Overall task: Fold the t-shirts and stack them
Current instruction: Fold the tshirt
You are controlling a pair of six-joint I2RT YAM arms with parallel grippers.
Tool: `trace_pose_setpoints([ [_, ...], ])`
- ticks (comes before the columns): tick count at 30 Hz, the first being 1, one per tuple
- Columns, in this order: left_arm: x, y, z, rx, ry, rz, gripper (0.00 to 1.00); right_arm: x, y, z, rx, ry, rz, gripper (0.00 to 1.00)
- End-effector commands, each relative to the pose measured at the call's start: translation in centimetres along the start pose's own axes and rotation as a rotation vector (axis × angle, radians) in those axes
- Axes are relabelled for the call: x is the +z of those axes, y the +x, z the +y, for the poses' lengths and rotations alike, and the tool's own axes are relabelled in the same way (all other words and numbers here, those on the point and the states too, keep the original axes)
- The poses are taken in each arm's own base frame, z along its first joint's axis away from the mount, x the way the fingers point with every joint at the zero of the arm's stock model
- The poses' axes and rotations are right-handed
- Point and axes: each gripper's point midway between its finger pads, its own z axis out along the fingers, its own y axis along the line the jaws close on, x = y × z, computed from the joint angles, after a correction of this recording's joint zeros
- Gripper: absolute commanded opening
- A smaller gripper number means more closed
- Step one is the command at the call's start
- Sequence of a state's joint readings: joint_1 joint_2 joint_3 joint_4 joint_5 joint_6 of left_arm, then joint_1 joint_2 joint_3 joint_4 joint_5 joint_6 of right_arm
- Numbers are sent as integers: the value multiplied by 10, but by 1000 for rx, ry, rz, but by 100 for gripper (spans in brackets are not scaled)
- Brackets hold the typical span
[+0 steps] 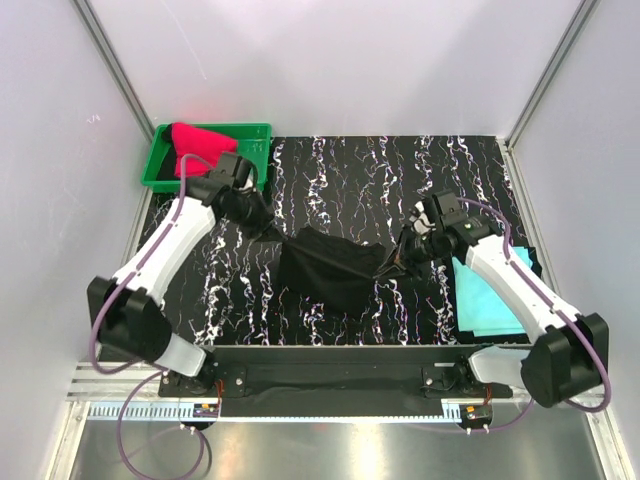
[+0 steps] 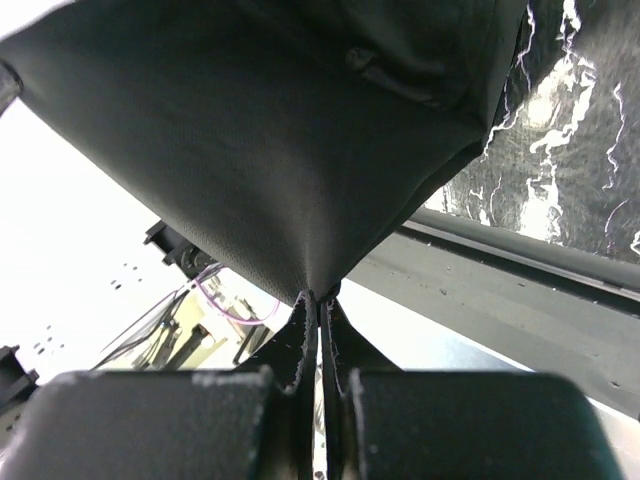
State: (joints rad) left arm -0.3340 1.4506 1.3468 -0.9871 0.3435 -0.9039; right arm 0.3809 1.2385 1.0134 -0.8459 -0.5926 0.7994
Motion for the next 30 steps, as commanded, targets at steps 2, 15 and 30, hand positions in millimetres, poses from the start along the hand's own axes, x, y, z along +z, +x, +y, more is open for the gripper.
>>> trace_pose_setpoints([
  [2, 10, -28, -22, 40, 23, -31, 0, -8, -13, 7, -52, -48, 53, 0],
  [15, 67, -82, -47, 34, 6, 18, 0, 12, -74, -1, -17, -29, 61, 0],
  [30, 135, -164, -29, 63, -135, -123, 27, 79, -196, -44, 10, -8, -54, 30],
])
